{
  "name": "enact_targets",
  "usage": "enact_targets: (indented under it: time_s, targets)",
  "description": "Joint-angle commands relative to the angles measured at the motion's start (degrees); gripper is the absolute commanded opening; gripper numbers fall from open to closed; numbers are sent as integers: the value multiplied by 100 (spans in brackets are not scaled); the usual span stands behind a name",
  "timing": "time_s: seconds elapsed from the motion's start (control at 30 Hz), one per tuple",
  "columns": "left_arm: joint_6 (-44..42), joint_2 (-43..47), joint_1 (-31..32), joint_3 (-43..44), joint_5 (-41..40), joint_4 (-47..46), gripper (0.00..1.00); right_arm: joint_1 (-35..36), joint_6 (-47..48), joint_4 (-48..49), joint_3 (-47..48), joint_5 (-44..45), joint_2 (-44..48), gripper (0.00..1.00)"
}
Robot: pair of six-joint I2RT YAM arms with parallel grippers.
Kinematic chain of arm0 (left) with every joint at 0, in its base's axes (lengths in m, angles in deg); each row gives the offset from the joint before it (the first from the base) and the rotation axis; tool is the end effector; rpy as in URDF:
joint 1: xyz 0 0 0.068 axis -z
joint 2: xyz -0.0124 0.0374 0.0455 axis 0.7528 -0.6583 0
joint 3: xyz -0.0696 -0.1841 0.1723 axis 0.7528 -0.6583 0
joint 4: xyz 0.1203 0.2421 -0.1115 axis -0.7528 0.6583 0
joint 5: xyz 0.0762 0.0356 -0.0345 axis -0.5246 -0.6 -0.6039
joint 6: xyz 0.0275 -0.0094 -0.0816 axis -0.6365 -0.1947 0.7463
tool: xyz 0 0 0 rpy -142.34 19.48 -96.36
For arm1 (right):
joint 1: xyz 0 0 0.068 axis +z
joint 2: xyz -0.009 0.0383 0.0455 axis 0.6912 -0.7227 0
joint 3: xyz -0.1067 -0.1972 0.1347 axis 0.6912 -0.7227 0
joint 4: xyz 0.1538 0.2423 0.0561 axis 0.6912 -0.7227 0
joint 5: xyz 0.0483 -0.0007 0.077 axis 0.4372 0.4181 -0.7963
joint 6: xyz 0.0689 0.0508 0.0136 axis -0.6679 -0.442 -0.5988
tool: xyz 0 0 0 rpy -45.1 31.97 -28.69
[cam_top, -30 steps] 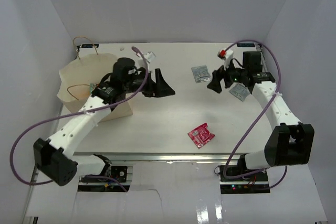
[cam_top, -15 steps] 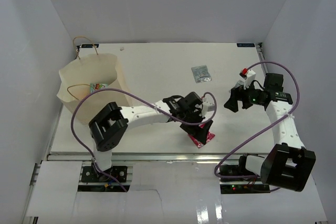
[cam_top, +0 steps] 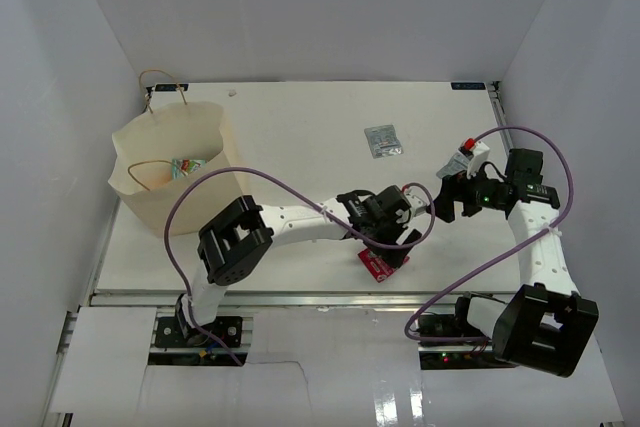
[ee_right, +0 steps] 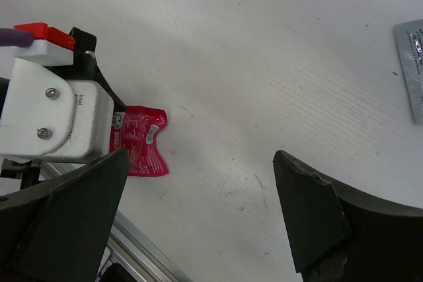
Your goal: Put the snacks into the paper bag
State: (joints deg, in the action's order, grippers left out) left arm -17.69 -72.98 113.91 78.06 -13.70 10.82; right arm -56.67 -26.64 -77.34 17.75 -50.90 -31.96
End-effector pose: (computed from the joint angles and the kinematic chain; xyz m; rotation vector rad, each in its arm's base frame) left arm 0.1937 -0.4385 0.1243 1.1487 2.4851 -0.6305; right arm 0.2748 -0.0098 0.2209 -0.5793 2.1972 0.5711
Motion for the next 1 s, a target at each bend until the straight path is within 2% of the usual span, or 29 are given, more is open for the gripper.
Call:
enact_targets:
  time_s: [0.0, 0.23, 0.4, 0.6, 0.63, 0.77, 0.97]
  targets:
    - [-227, -189, 101, 222, -412, -8, 95, -67, 69, -59, -43, -140, 86, 96]
    - [-262, -655, 189, 591, -1221, 185, 93, -94, 69, -59, -157, -158, 191, 95]
    - [-236, -902, 277, 688, -1642, 414, 85, -120, 69, -59, -122, -166, 156, 95]
    - [-130, -911, 392, 390, -1933, 414, 64, -129, 51, -50, -61, -219, 68, 95]
    - [-78, -893, 392, 363, -1925, 405, 51, -138, 51, -59, -61, -228, 59, 95]
    - [10, -665, 392, 161, -1933, 335, 24, -138, 60, -68, -52, -237, 42, 95]
    - [63, 160, 392, -375, -1951, 37, 12, -146, 51, -59, -17, -289, 42, 95]
